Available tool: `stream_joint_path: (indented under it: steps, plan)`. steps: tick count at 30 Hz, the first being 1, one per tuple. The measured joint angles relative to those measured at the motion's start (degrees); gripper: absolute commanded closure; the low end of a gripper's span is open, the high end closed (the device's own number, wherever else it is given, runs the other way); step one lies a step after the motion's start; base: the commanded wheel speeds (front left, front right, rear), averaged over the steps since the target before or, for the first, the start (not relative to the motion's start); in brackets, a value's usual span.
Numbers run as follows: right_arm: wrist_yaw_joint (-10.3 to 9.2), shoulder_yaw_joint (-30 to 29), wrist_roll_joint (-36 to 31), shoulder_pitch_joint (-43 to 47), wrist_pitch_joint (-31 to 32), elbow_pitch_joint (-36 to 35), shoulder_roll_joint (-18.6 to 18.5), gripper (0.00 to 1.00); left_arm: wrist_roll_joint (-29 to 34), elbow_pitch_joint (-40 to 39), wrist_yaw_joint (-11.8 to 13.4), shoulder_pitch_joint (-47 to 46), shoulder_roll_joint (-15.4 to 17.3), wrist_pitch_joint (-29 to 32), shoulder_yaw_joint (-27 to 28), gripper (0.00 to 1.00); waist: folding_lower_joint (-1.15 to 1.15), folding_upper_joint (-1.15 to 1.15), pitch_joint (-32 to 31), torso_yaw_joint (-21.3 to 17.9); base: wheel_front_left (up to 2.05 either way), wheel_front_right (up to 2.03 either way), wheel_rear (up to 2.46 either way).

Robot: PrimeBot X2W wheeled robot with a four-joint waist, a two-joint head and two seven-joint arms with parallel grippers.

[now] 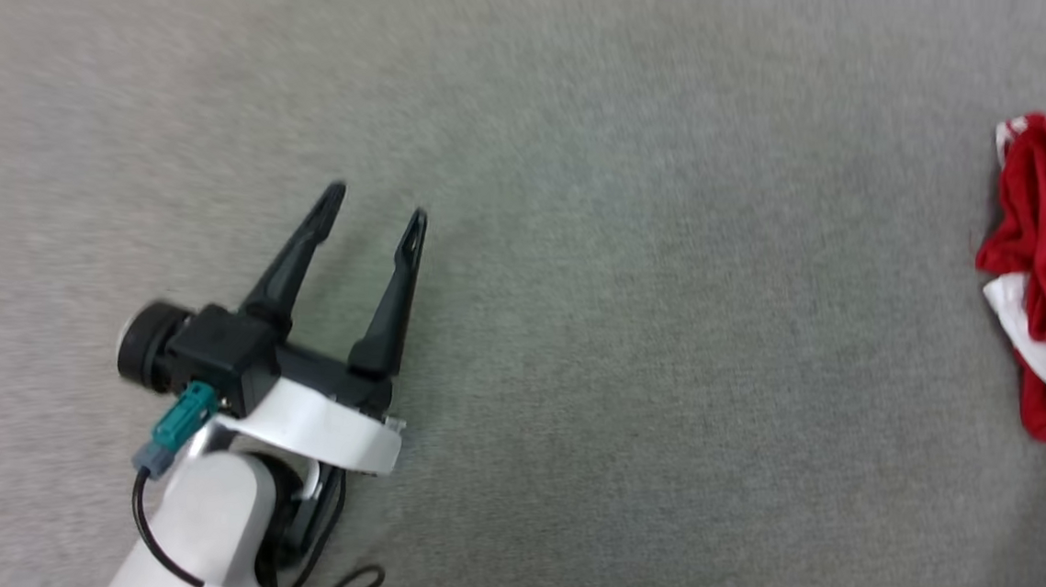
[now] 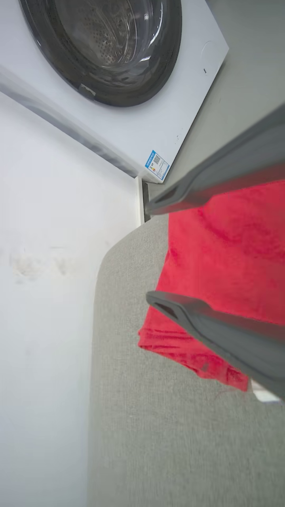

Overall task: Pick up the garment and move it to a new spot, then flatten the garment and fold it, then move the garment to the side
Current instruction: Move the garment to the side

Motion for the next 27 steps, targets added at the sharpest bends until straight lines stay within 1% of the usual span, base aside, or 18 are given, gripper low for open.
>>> stream_joint_path:
  steps: [6,11,19,27]
  plan:
    - [-0.01,4.91,2.34,8.26,2.11,-8.75,3.97,0.0,-1.44,2.15,1.35,4.06,-1.93,-0.38,1.1,0.0,0.0,0.0,-5.22,3.38,0.0,0.0,0.0]
    - [-0.01,9.11,3.77,13.77,3.82,-14.16,7.04,0.0,-2.13,3.81,2.21,7.22,-2.58,-0.46,2.85,0.0,-0.01,0.0,-9.07,6.72,0.0,0.0,0.0]
    - [-0.01,14.34,6.48,20.79,6.02,-20.63,9.43,0.0,-1.9,4.71,3.36,12.37,-2.83,-0.58,5.91,0.0,-0.01,0.0,-15.77,10.4,0.0,0.0,0.0]
    - [-0.01,15.8,7.09,30.42,8.66,-27.43,11.38,0.0,-1.26,5.79,3.36,17.01,-2.8,-0.62,6.16,0.0,0.0,0.0,-22.11,11.52,0.0,0.0,0.0]
